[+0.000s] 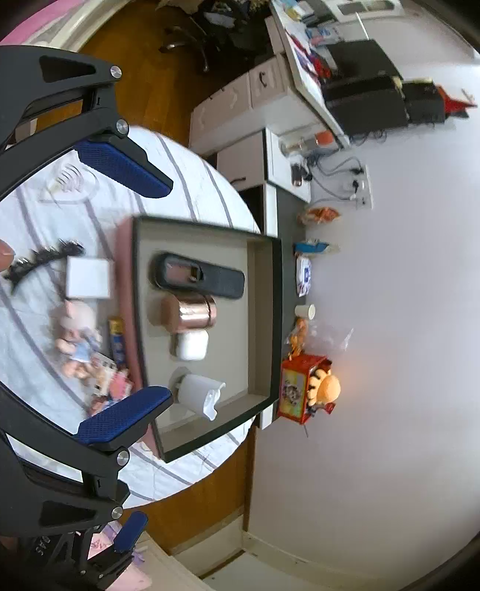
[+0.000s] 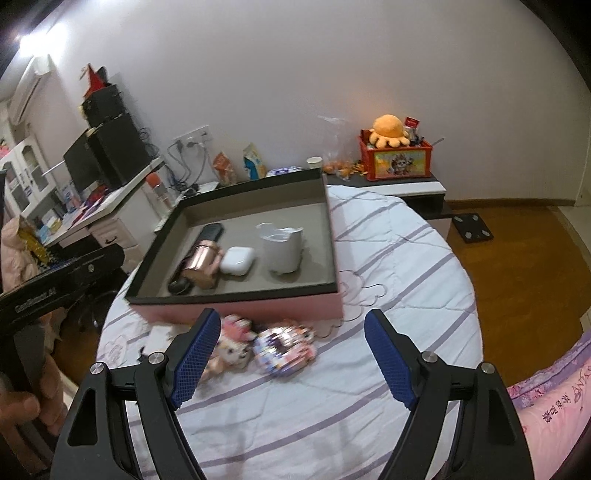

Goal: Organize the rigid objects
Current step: 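Move the right gripper toward the pink pixel-block toy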

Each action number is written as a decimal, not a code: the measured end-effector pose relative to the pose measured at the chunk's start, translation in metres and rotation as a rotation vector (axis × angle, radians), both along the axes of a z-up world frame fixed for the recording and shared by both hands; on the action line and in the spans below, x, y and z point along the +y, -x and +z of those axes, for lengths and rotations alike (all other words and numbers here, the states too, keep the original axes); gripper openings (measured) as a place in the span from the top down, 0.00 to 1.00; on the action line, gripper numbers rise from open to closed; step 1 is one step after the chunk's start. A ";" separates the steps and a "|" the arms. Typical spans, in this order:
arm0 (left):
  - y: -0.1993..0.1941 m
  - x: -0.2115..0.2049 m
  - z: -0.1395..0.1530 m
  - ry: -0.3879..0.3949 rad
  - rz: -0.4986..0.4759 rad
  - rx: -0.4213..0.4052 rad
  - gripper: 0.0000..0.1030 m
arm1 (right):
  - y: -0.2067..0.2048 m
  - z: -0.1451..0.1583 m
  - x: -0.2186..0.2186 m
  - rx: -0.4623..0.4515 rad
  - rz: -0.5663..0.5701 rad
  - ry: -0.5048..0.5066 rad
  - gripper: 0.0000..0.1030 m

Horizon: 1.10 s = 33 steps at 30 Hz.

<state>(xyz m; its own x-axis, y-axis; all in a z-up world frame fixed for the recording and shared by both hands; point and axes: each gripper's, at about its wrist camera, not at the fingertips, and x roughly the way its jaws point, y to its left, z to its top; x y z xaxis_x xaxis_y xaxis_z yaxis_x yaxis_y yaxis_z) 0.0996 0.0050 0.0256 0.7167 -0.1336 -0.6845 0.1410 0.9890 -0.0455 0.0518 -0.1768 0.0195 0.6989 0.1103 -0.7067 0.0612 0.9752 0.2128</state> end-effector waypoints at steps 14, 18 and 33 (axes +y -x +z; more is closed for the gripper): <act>0.066 0.039 -0.036 0.057 0.072 0.062 0.00 | 0.030 -0.005 0.030 0.018 0.068 0.033 0.21; 0.072 0.038 -0.041 0.051 0.072 0.071 0.00 | 0.033 -0.006 0.031 0.018 0.074 0.036 0.21; 0.062 0.037 -0.045 0.043 0.075 0.087 0.00 | 0.020 -0.020 0.026 0.063 0.071 0.036 0.21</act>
<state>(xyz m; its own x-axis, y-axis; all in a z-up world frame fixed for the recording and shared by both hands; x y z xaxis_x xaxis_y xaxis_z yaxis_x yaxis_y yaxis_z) 0.0375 0.0421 -0.0194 0.6640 -0.1128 -0.7392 0.0608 0.9934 -0.0970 0.0323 -0.1510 -0.0009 0.6445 0.1319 -0.7531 0.0037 0.9845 0.1756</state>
